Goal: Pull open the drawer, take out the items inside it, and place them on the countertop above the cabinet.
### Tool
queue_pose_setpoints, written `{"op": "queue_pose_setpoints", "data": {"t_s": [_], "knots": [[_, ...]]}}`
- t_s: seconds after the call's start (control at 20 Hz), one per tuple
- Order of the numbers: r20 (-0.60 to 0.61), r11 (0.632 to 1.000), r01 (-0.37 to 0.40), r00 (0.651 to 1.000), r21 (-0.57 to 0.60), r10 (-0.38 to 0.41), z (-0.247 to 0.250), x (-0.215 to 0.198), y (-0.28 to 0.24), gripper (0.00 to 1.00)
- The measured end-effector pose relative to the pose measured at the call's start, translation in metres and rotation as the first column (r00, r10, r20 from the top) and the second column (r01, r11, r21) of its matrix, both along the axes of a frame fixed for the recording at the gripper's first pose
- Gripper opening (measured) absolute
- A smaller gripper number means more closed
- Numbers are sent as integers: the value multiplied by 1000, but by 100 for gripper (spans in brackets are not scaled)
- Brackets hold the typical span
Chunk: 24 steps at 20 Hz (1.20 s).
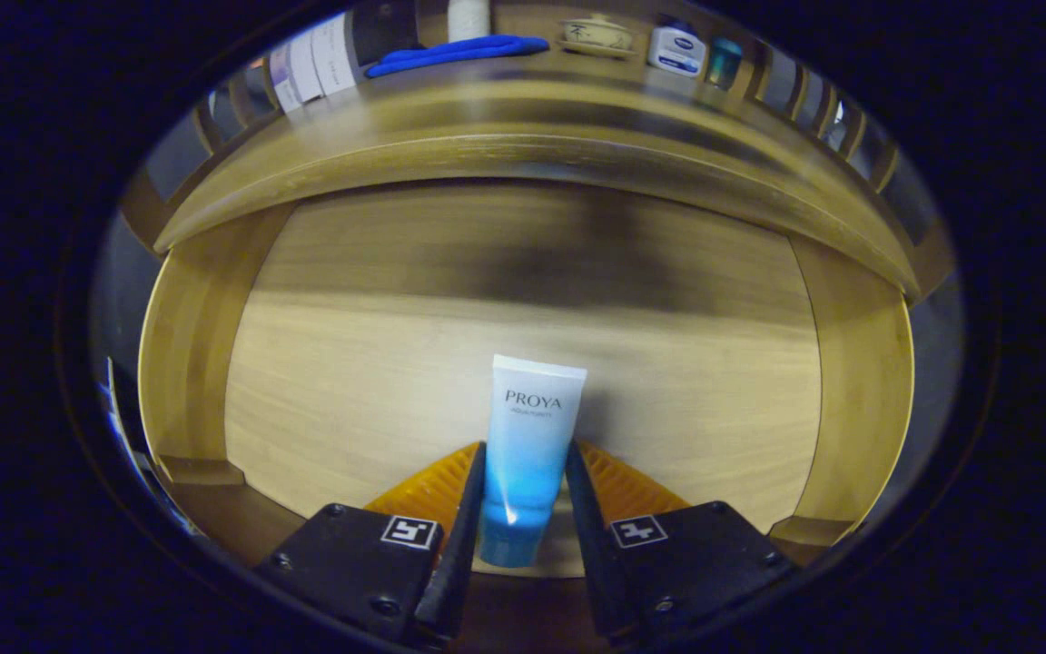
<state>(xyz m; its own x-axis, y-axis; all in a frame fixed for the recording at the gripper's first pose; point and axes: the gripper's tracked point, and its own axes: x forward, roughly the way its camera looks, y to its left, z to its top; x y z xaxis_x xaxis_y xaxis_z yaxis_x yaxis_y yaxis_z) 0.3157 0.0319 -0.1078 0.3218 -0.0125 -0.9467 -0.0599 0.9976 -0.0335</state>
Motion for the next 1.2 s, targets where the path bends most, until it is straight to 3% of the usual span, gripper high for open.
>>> {"op": "queue_pose_setpoints", "data": {"t_s": [0.25,0.55,0.9,1.2], "knots": [[43,1000,2,999,20,-3,8,2,-1,51],[78,995,-54,996,80,48,31,-11,14,49],[186,989,-91,980,114,69,98,-10,15,49],[277,990,-80,960,118,44,159,24,11,49]]}}
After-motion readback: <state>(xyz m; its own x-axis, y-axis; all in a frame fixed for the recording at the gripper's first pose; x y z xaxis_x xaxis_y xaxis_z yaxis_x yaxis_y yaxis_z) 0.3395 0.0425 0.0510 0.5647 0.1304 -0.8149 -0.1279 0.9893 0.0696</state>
